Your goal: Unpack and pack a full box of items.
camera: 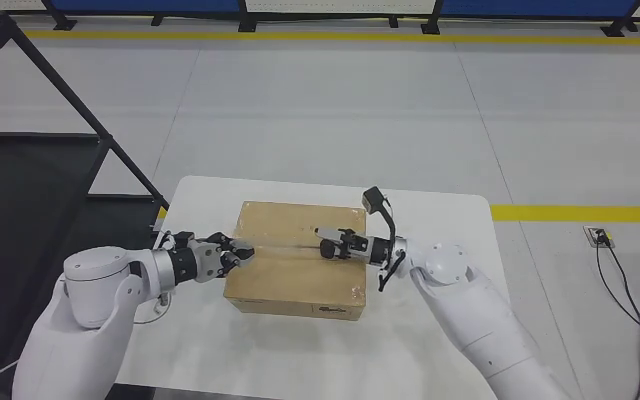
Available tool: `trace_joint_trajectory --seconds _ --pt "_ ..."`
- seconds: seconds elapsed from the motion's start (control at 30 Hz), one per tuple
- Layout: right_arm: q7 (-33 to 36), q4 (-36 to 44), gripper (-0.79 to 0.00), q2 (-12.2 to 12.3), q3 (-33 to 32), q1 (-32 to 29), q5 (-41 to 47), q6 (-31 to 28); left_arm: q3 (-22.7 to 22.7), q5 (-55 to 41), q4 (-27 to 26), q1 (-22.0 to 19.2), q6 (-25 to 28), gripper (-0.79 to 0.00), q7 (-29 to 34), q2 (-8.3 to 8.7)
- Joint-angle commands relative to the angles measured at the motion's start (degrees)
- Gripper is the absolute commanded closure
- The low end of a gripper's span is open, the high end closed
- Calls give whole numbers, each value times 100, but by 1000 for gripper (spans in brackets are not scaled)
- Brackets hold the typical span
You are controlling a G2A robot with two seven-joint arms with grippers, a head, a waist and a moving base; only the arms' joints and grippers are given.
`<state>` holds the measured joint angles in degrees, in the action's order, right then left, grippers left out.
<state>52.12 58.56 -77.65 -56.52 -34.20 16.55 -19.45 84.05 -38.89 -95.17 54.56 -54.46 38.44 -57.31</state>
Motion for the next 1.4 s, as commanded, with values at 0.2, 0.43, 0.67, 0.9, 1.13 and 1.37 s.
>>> trace_joint_trajectory --seconds 0.2,0.43,0.67,0.9,1.13,1.37 --pt "-47 -221 -785 -140 313 240 -22 122 -110 -117 218 -80 71 0 -25 27" --pt "-113 -386 -785 -257 515 374 -2 112 -237 -115 367 -131 144 0 -63 53" --pt "-222 -548 -785 -362 645 466 10 -62 -328 -190 503 -175 378 0 -194 55" --pt "-258 -529 -785 -398 656 436 -54 -333 -409 -365 611 -233 449 0 -324 46" --pt "-329 -622 -785 -464 737 492 -129 -137 -540 -387 794 -333 446 0 -366 50" --pt "-371 -831 -785 -554 816 590 -97 -62 -634 -389 973 -419 459 -40 -358 62"
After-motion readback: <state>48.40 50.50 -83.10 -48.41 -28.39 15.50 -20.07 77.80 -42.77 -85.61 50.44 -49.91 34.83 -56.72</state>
